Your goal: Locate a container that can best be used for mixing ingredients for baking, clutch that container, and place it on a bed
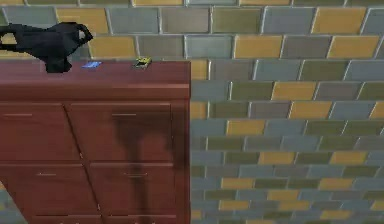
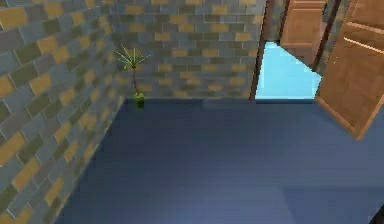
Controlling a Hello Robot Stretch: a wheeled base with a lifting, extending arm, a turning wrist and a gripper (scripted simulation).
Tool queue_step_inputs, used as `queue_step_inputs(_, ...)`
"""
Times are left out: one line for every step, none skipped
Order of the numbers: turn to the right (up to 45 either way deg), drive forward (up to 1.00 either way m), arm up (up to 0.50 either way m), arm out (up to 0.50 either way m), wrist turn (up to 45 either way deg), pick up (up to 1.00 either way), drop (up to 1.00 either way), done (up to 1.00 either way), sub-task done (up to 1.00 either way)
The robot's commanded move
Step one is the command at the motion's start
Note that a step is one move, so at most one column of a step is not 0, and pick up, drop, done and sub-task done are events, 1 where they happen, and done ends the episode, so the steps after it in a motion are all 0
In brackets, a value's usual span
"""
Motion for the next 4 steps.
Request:
queue_step_inputs(45.0,0.0,0.0,0.0,0.0,0.0,0.0,0.0,0.0)
queue_step_inputs(45.0,0.0,0.0,0.0,0.0,0.0,0.0,0.0,0.0)
queue_step_inputs(27.0,0.0,0.0,0.0,0.0,0.0,0.0,0.0,0.0)
queue_step_inputs(0.0,1.0,0.0,0.0,0.0,0.0,0.0,0.0,0.0)
